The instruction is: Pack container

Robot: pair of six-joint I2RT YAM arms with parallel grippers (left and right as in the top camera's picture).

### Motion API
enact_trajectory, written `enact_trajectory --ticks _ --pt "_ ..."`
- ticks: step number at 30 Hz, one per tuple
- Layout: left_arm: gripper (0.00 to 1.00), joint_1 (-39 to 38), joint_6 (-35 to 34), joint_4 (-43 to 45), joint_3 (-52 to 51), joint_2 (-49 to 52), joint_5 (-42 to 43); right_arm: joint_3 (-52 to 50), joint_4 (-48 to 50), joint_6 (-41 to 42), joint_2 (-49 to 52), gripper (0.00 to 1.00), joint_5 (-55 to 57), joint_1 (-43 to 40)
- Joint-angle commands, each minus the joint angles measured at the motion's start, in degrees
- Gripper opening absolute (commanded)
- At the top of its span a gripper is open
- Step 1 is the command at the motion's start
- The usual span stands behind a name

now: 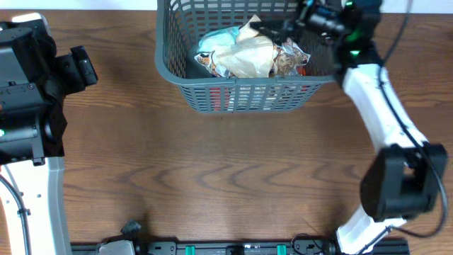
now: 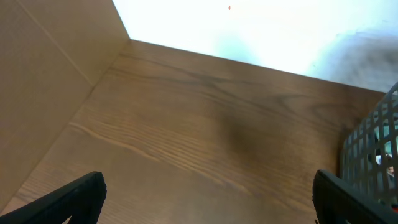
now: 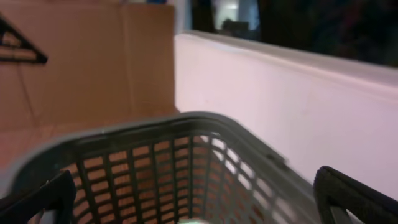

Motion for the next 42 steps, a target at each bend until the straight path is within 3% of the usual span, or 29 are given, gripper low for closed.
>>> enact_trajectory --ticks 1,11,19,23,29,35,42 --pt "0.99 -0.09 0.76 -0.09 0.42 0.22 -0.02 2.75 -7.58 0.50 -9.77 0.99 4.59 -6.12" --pt "0.99 -0.09 0.35 -0.33 0.42 0.22 1.86 3.39 -62.90 0.00 -27.96 0.99 33.22 -27.69" --pt "0.99 -0.09 -1.90 -4.94 0.42 0.22 1.84 3.39 -90.49 -7.98 -31.10 0.99 48.54 -36.17" --pt "0.99 -0.09 -3.58 -9.55 -0.15 0.00 1.66 3.39 -98.42 -11.02 -31.19 0.99 49.99 -36.17" --pt "0.99 -0.52 -3.54 -9.57 -5.86 -5.99 1.62 3.19 -102.62 -16.55 -35.21 0.89 49.48 -36.06" --pt "0.99 -0.72 -3.52 -8.09 -15.41 -18.69 -0.55 3.13 -103.56 -18.45 -43.39 0.90 46.51 -33.99" --pt "0.99 -0.72 -3.61 -8.63 -26.53 -35.65 -0.76 1.29 -104.98 -18.60 -54.05 0.91 48.92 -24.92"
